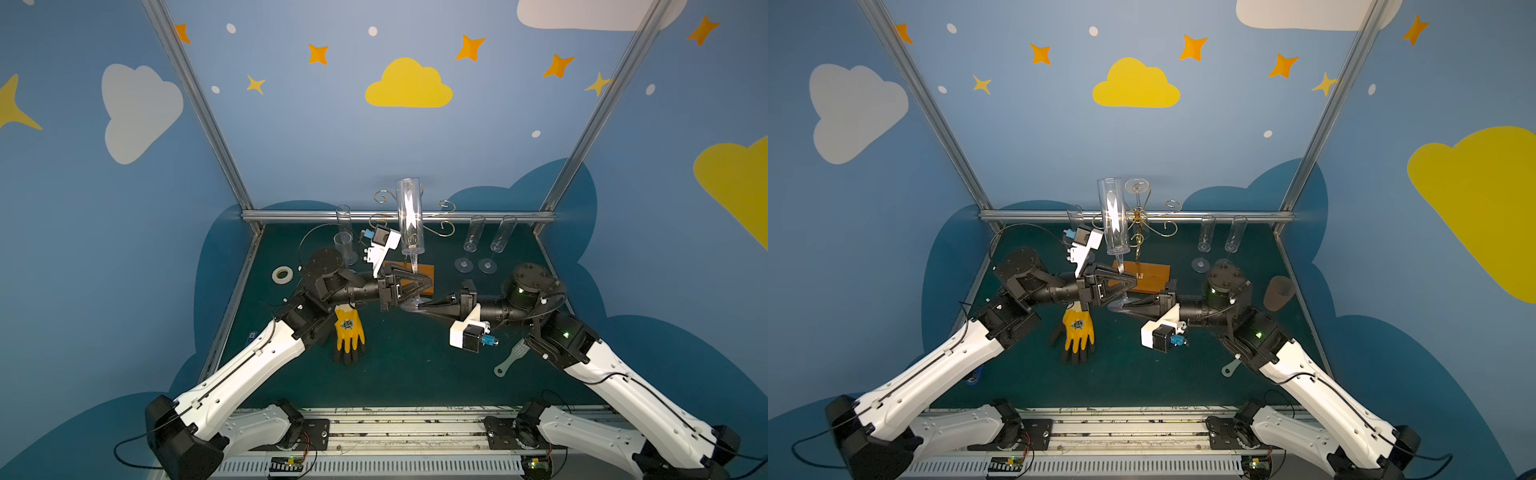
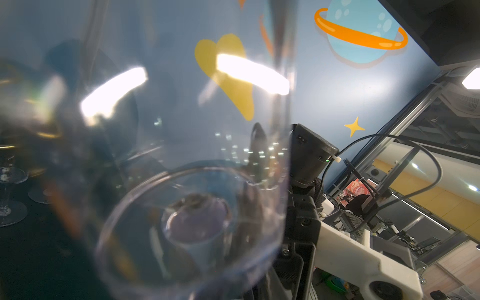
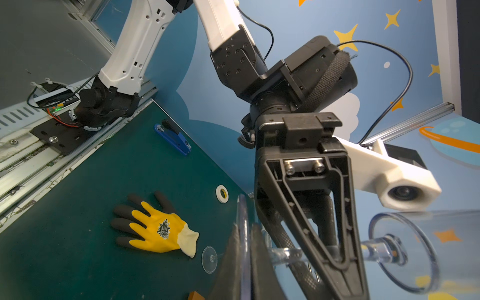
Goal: Take the wine glass off the wine glass rack
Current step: Pick up the wine glass from the wine glass rack.
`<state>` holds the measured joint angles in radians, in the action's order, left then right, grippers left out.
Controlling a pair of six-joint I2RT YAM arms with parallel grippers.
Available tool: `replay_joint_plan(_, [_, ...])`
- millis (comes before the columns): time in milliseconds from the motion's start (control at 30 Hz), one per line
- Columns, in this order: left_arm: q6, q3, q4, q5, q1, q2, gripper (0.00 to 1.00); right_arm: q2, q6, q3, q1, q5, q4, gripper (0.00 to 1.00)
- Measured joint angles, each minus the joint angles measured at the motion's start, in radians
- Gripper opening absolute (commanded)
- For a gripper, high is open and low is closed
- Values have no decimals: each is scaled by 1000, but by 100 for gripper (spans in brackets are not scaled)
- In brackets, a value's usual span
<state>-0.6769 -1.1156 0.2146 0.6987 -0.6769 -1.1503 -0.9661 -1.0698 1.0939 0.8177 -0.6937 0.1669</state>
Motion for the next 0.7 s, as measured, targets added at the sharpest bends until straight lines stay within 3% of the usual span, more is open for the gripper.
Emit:
replay_joint_plan(233, [0,19,-11,-29,0,12,4,1,-39,0,18,32,29,0])
replay_joint_plan(367, [-1,19,-17,-34,-1,12,3,4,-56,0,26,50,37,0])
replay_joint_plan(400, [-1,19,-18,-34,-2,12,2,4,-58,0,28,55,39,26])
replay_joint_plan(433, [-1,19,-20,-36,-2,12,3,5,-59,0,31,61,39,85])
replay_joint_plan(467, [-1,19,-23,-38,-3,12,3,5,-63,0,34,71,40,97])
replay_joint_plan(700, [27,56,-37,-108,-6,68,2,45,-37,-42,63,139,18,97])
